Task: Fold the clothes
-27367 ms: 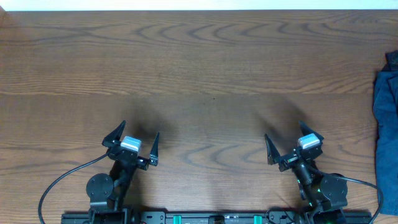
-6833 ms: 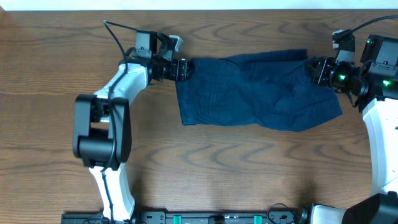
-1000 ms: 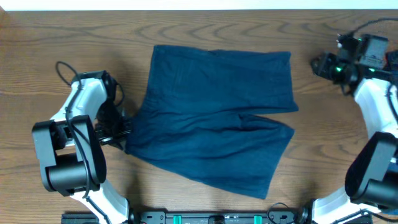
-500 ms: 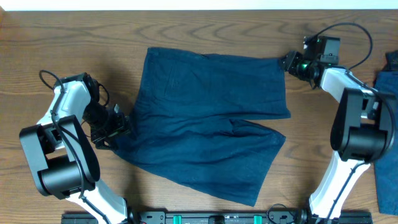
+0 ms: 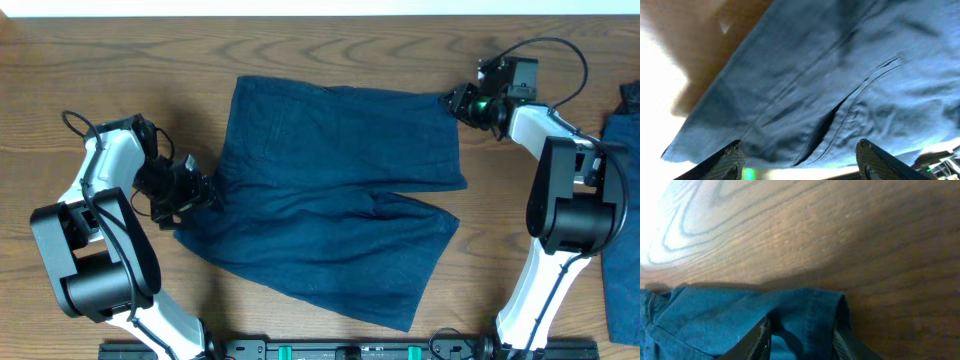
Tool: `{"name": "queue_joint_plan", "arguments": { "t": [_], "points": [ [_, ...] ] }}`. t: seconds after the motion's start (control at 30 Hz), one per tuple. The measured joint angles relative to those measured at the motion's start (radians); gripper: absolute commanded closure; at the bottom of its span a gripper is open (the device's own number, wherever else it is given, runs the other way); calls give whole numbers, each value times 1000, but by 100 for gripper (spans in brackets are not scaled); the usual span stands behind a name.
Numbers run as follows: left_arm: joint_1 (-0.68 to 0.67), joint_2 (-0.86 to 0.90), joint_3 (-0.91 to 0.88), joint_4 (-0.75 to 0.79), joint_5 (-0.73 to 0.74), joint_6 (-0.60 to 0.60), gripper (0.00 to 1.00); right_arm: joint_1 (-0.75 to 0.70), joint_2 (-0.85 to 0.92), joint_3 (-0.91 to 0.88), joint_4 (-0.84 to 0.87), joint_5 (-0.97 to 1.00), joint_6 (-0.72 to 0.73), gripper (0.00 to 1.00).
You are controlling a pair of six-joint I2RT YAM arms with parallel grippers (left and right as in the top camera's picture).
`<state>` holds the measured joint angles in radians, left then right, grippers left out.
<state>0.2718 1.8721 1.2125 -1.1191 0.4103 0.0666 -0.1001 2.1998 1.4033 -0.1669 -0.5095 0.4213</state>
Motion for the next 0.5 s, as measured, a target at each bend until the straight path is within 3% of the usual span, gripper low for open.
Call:
{"name": "queue_joint_plan", "arguments": {
  "t": [0.2, 0.5],
  "points": [
    [-22, 0, 1, 65, 85, 11, 51, 0, 0, 6, -60, -24, -14, 95],
    [-123, 0, 0, 106, 68, 20, 55, -26, 5, 4, 264, -197, 106, 99]
  ]
}}
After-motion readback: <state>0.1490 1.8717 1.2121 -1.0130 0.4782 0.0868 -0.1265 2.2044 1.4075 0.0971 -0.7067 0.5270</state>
